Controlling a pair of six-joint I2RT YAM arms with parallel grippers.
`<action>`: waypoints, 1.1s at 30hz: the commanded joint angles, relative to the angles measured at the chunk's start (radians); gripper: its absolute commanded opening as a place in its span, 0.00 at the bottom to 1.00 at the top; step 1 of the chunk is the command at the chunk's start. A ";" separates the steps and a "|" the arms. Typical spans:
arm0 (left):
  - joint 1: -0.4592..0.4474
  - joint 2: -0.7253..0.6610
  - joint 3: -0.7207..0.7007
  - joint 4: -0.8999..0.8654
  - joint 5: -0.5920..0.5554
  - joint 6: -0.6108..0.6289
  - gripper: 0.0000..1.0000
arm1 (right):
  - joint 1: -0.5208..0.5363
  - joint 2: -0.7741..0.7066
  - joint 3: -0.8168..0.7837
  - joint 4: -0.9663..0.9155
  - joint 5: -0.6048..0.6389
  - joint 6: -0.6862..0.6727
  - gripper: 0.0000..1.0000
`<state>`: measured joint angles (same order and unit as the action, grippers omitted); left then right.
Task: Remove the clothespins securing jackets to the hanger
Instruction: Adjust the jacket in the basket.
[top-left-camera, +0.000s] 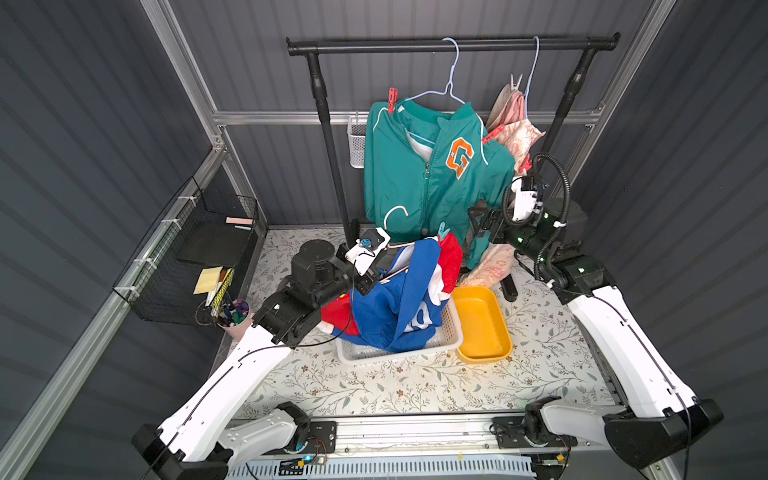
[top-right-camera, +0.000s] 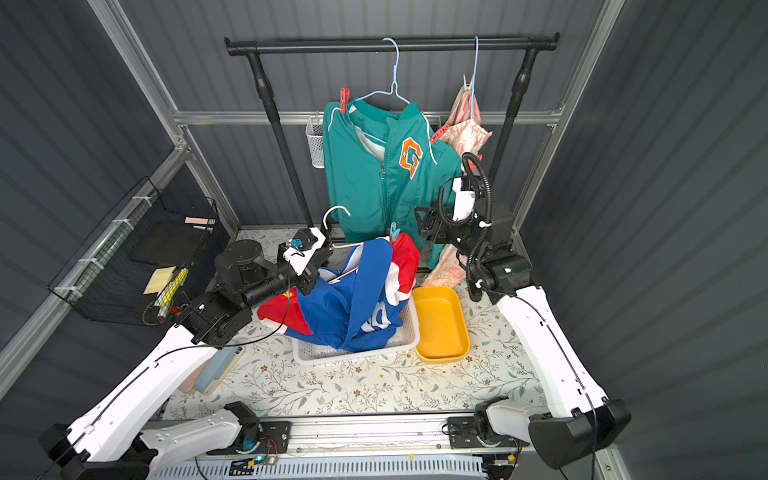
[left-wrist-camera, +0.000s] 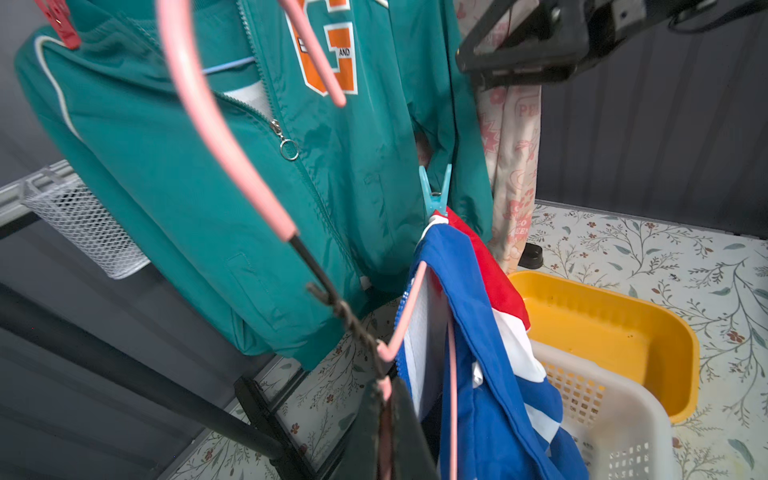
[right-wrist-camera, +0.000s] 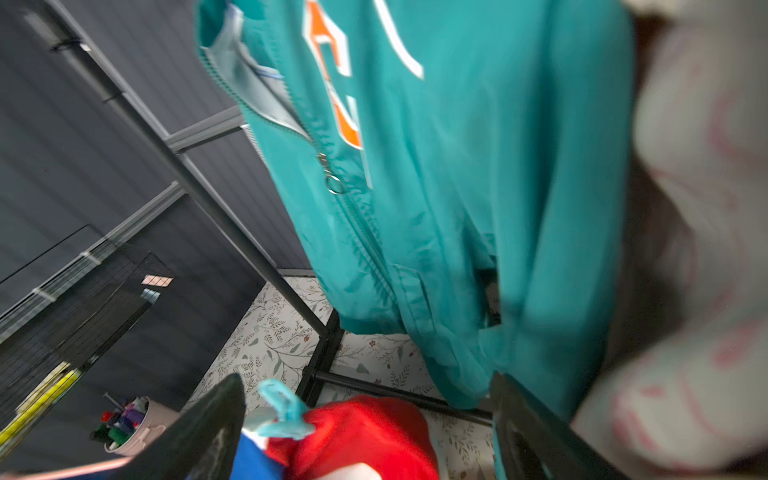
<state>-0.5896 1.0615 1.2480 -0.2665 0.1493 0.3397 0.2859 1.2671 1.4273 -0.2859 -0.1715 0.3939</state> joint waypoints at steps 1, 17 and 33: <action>0.008 -0.068 0.001 0.012 -0.024 -0.013 0.00 | -0.017 0.038 -0.045 -0.009 -0.034 0.113 0.89; 0.009 -0.199 -0.030 -0.032 -0.065 0.007 0.00 | 0.115 0.187 -0.156 0.058 -0.112 0.240 0.49; 0.009 -0.177 -0.067 0.055 -0.089 -0.008 0.00 | 0.268 0.305 -0.208 0.148 -0.220 0.469 0.40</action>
<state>-0.5896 0.8829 1.1824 -0.3363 0.0696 0.3401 0.5564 1.5471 1.2160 -0.1276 -0.3870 0.8082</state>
